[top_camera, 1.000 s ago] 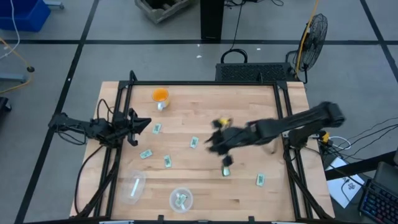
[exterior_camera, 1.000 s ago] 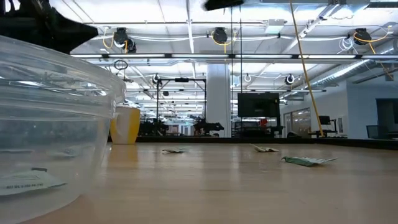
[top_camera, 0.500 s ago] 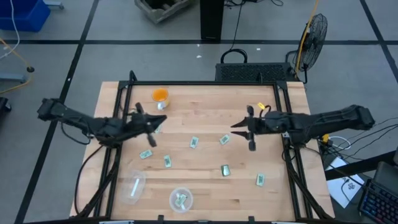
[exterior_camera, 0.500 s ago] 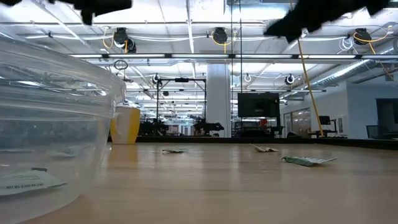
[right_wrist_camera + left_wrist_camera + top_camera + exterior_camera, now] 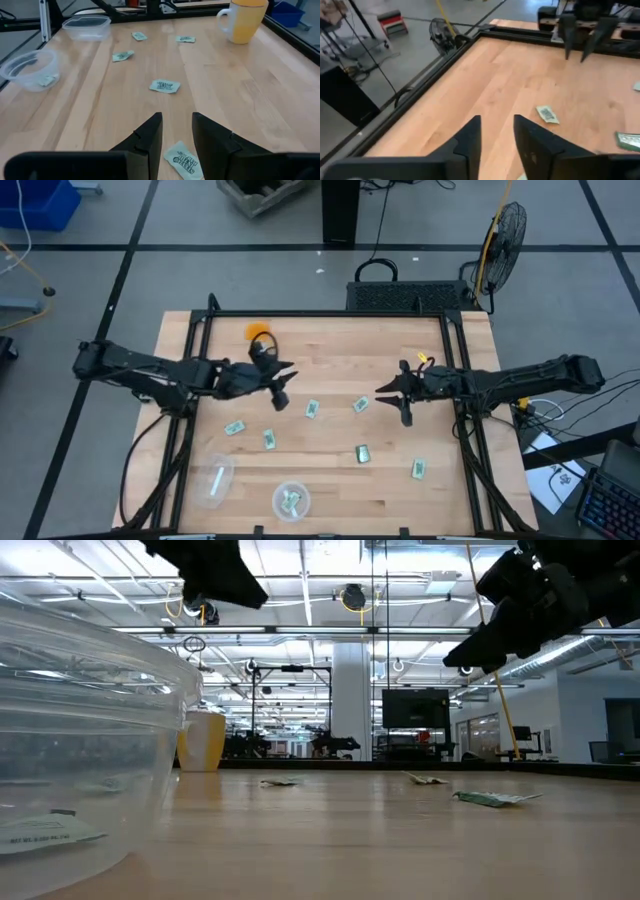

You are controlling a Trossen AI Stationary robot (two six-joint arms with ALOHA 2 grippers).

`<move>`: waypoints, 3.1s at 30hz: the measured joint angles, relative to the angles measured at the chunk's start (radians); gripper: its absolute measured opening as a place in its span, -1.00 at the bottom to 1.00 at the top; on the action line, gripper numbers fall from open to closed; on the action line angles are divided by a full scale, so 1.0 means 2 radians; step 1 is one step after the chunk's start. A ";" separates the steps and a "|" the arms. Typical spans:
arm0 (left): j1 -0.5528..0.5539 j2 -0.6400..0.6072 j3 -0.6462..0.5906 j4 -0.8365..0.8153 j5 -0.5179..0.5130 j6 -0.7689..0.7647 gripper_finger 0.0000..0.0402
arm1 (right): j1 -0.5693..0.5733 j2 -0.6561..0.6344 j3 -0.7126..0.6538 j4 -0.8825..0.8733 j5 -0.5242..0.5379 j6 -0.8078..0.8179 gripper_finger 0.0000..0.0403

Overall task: Pick and place items into bin
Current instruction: Put the stevia packet into the left transparent bin

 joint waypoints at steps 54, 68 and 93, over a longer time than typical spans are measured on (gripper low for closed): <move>0.060 0.014 -0.207 -0.205 0.070 -0.416 -0.19 | 0.000 0.000 0.000 -0.007 0.002 0.000 -0.51; 0.048 0.014 -0.207 -0.207 0.090 -0.400 -0.19 | 0.000 0.000 0.000 -0.007 0.002 0.000 -0.51; 0.047 0.013 -0.245 -0.146 0.077 -0.401 -0.19 | 0.000 0.000 0.000 -0.007 0.002 0.000 -0.51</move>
